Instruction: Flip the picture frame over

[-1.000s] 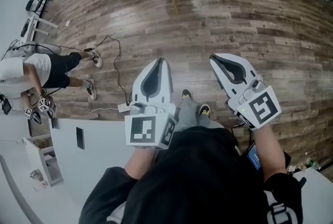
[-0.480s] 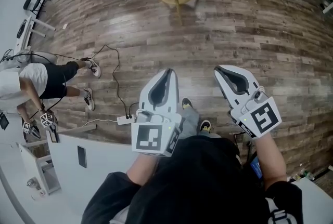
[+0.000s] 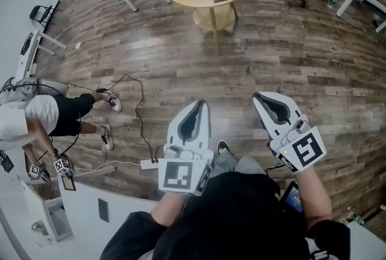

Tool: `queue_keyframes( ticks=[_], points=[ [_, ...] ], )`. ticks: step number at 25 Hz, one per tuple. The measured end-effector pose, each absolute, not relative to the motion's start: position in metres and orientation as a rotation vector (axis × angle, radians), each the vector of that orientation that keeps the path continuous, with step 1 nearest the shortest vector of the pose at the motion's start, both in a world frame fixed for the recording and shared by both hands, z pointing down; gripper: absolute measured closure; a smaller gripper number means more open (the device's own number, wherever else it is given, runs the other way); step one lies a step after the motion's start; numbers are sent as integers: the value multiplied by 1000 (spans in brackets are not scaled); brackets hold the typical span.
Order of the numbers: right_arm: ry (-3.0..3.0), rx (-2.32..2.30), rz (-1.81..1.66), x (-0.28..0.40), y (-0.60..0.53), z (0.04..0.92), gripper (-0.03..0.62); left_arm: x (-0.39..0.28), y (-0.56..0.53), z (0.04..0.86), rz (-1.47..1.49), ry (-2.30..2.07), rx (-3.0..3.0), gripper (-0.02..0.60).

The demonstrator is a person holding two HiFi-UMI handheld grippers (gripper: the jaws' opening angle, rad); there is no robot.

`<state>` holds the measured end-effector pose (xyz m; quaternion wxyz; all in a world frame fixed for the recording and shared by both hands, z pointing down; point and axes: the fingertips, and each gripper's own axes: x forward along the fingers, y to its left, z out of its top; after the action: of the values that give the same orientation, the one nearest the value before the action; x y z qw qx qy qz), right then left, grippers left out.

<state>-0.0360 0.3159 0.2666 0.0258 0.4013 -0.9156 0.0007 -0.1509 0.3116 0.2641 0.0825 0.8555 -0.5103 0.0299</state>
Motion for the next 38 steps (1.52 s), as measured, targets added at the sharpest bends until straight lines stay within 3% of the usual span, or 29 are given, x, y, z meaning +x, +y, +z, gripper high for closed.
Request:
queue_keyframes(
  ticks=[7, 29, 38],
  points=[
    [-2812, 1280, -8, -36, 273, 264, 574, -161, 266, 268, 82, -1515, 2537, 548],
    [-2903, 1256, 100, 87, 74, 281, 576, -37, 67, 267, 169, -1587, 2553, 548],
    [-2941, 1193, 121, 89, 21, 288, 576, -31, 13, 270, 184, -1632, 2542, 548]
  ],
)
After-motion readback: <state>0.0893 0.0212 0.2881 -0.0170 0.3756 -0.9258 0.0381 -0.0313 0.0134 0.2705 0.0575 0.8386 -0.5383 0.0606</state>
